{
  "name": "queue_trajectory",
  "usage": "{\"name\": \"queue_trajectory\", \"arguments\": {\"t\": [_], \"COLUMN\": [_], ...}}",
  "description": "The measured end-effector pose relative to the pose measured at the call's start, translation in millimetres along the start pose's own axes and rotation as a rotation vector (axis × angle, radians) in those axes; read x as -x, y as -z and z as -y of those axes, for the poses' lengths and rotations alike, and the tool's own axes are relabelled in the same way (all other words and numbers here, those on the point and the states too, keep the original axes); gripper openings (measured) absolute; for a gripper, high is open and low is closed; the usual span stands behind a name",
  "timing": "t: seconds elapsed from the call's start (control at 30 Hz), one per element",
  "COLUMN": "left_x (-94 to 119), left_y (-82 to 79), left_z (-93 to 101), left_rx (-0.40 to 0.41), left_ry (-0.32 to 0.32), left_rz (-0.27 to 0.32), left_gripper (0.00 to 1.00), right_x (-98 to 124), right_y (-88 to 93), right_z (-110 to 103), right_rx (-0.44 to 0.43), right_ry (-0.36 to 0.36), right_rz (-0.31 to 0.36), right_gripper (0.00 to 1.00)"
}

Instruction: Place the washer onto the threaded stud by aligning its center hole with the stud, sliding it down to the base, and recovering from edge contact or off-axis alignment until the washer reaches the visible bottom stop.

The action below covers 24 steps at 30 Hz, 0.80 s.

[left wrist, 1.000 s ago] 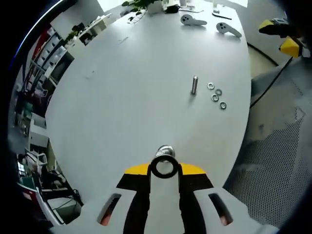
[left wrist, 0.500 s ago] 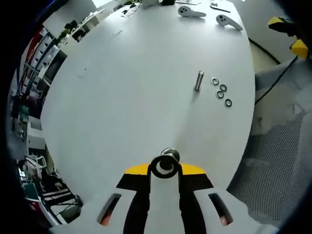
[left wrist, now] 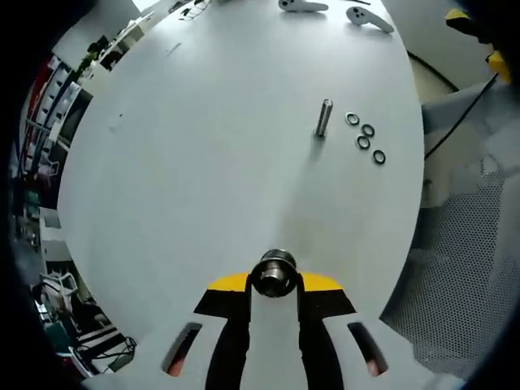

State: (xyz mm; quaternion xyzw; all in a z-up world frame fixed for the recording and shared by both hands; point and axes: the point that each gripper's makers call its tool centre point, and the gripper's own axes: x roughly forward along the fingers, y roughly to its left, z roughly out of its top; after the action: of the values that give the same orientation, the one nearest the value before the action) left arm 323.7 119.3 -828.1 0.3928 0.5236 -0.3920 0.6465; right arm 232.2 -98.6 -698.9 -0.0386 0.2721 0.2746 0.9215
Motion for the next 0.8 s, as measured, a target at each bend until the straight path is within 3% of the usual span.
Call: {"name": "queue_trajectory", "arguments": {"t": [0.43,0.8], "left_x": [-27,-30], "left_y": [4.9,6.3], "left_z": [3.6,3.3], "left_rx": [-0.005,0.022], "left_ry": [0.022,0.025], "left_rz": [-0.012,0.011], "left_gripper": [0.19,0.20], "right_x": [0,-2], "right_y": [4.0,6.9], "right_z": [3,2], "right_rx": [0.000,0.004], "right_ry": [0.014,0.009], "right_rz": [-0.019,-0.036], "right_gripper": [0.34,0.33]}}
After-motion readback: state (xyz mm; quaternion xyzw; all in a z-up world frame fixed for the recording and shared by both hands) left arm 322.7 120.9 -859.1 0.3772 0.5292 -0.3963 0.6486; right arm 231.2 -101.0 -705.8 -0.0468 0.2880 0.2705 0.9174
